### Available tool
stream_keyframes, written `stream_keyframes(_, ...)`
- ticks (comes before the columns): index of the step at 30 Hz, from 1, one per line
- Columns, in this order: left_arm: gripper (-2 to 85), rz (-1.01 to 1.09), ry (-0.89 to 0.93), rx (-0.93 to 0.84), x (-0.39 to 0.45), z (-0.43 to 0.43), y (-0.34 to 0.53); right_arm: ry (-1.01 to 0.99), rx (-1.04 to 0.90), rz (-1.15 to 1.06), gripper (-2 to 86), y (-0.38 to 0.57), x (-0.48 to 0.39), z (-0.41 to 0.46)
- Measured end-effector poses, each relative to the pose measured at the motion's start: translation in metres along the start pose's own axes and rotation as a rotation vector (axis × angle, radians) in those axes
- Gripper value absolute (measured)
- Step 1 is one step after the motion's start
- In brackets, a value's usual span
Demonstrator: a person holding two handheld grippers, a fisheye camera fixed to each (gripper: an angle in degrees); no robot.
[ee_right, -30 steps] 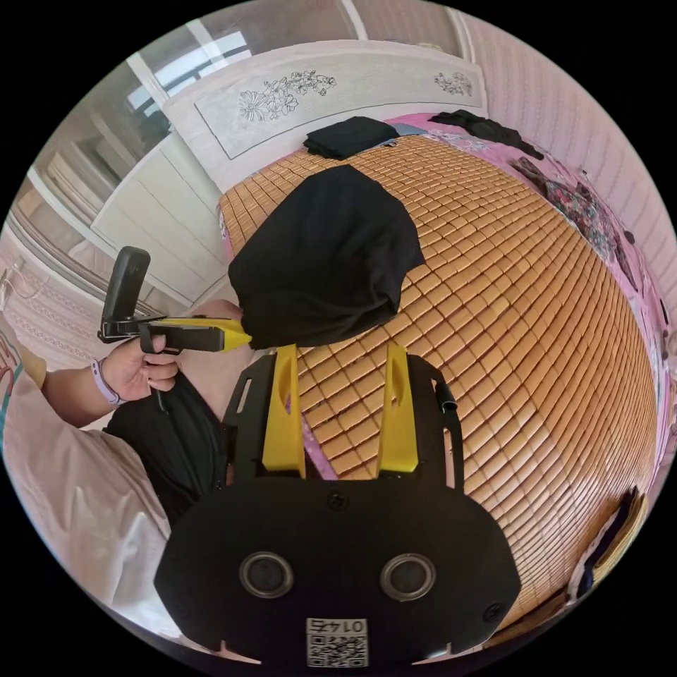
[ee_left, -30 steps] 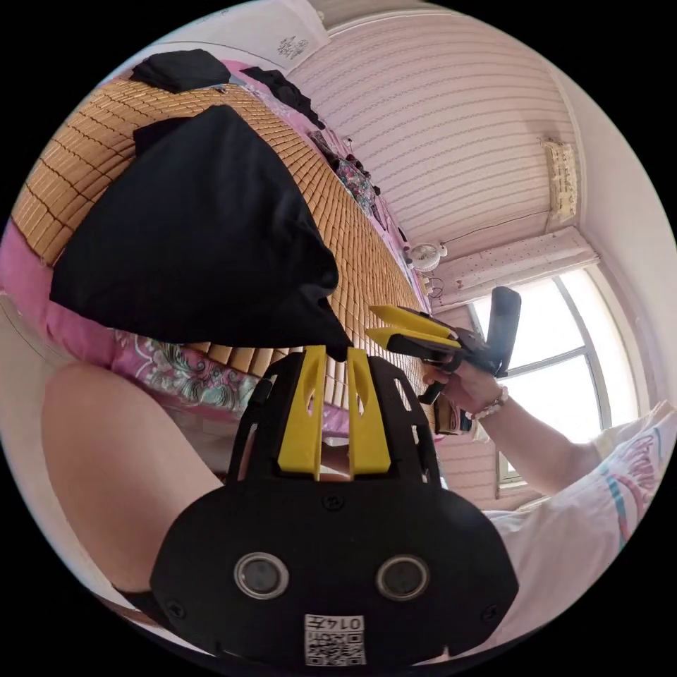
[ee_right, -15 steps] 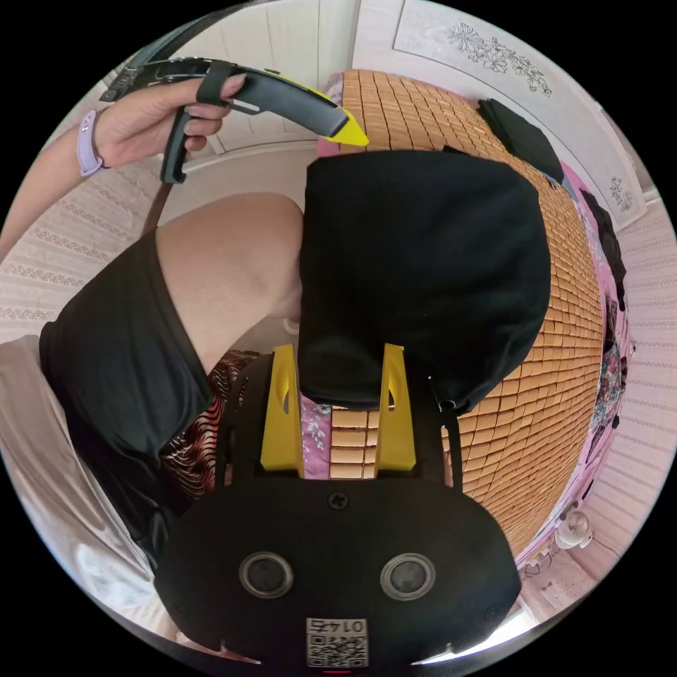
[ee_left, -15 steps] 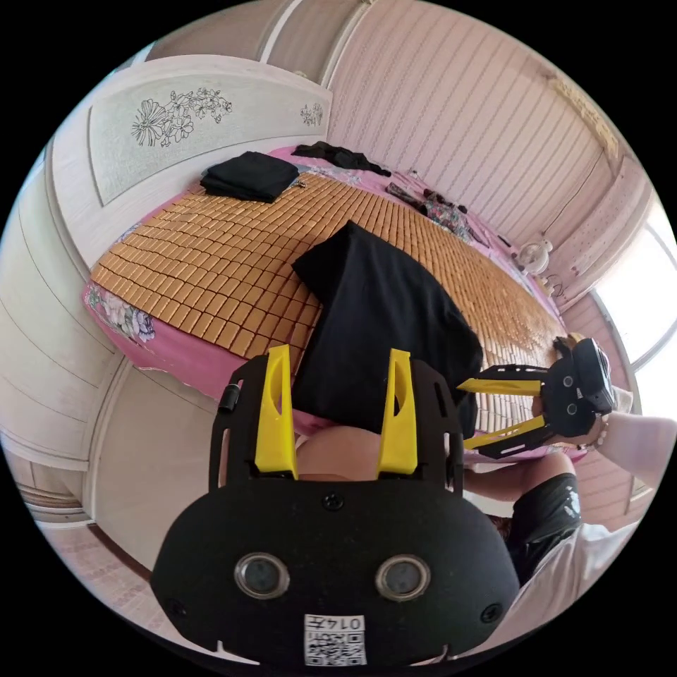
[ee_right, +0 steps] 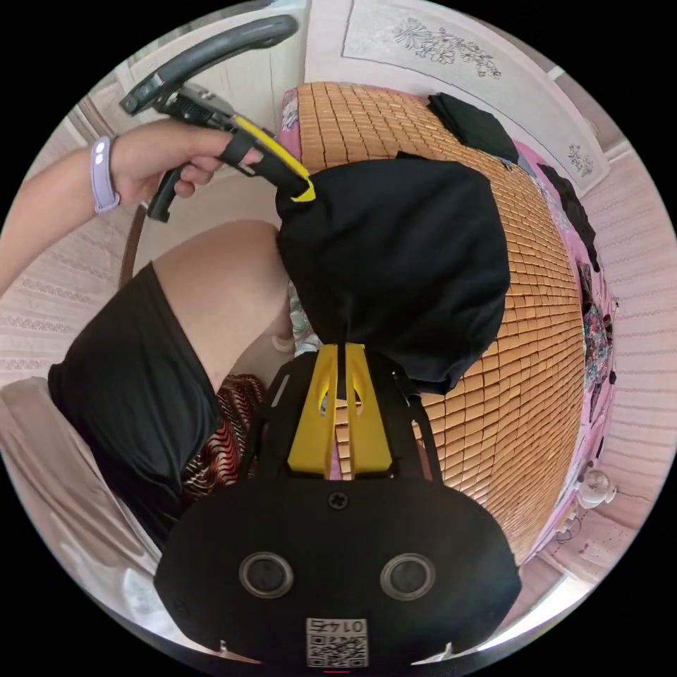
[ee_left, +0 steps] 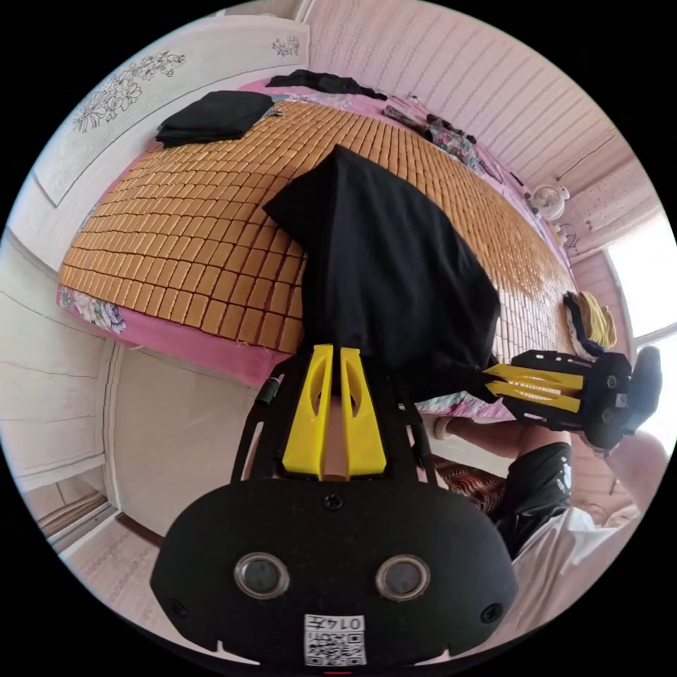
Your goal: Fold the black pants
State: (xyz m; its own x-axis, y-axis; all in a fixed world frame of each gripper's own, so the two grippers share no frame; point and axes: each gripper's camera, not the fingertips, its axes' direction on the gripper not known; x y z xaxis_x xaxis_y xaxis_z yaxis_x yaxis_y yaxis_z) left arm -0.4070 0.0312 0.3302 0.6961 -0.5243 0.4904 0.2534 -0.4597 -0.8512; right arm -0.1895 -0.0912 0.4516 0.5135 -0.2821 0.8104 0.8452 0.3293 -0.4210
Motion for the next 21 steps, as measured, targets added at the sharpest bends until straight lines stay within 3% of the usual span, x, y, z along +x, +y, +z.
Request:
stream_keyframes(7, -0.5, -0.077, 0.270, 0.428, -0.012, -0.095, 0.017, -0.491, 0.541, 0.252, 1.1, 0.000, 0.096, -0.145)
stream_keyframes(13, 0.2, 0.194, 0.304, 0.702, 0.051, -0.196, -0.003, -0.481, 0.973, 0.259, 0.9, 0.072, 0.143, -0.245)
stream_keyframes(17, 0.7, 0.324, 0.353, 0.698, 0.118, -0.176, -0.001, -0.437, 1.036, 0.478, 0.8, 0.178, 0.175, -0.232)
stream_keyframes(20, 2.3, 0.381, 0.422, 0.524, 0.149, -0.113, 0.009, -0.427, 0.896, 0.760, 0.8, 0.277, 0.192, -0.179)
stream_keyframes(21, 3.0, 0.355, 0.468, 0.449, 0.149, -0.085, 0.018, -0.393, 0.765, 0.853, 0.8, 0.310, 0.193, -0.152)
